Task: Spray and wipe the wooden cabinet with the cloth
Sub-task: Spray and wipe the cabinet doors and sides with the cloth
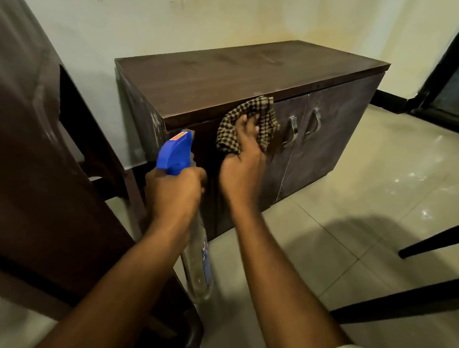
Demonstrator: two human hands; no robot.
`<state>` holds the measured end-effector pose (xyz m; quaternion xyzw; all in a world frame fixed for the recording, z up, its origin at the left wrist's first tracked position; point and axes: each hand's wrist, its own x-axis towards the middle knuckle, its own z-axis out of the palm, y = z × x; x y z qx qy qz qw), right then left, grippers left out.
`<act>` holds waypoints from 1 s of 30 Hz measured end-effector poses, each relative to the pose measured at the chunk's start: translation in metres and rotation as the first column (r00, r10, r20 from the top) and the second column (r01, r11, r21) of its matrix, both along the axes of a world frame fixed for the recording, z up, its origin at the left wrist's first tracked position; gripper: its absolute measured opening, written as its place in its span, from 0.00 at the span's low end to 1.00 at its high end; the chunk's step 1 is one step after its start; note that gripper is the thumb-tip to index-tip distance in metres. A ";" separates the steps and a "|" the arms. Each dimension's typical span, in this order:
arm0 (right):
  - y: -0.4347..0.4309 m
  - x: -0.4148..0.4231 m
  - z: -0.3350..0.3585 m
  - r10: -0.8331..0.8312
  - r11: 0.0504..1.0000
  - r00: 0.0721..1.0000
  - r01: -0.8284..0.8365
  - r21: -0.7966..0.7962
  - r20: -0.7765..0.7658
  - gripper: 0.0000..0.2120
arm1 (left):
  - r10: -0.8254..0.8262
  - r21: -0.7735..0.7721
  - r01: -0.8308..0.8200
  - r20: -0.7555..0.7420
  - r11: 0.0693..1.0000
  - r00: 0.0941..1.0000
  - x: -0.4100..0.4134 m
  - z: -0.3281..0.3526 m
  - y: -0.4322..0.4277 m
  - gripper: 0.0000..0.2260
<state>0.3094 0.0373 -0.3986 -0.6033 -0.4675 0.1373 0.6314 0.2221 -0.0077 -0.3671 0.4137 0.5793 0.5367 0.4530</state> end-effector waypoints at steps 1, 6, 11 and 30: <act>-0.004 -0.006 -0.005 0.029 0.999 0.998 -0.030 0.024 0.047 0.36 | -0.004 0.002 0.004 -0.006 1.000 1.000 0.003 0.001 0.001 0.07; -0.008 0.004 -0.016 0.135 0.989 0.969 -0.145 0.032 0.208 0.37 | -0.023 0.007 0.023 -0.015 1.000 1.000 0.013 0.011 0.004 0.07; 0.021 0.051 0.006 -0.025 0.999 0.998 0.023 -0.038 -0.050 0.32 | -0.150 0.044 0.151 -0.021 0.988 0.988 0.015 0.009 0.004 0.12; 0.033 0.074 0.025 -0.034 0.999 0.941 0.036 -0.001 -0.336 0.23 | -0.130 -0.019 0.131 0.053 0.991 0.990 0.031 0.000 0.016 0.10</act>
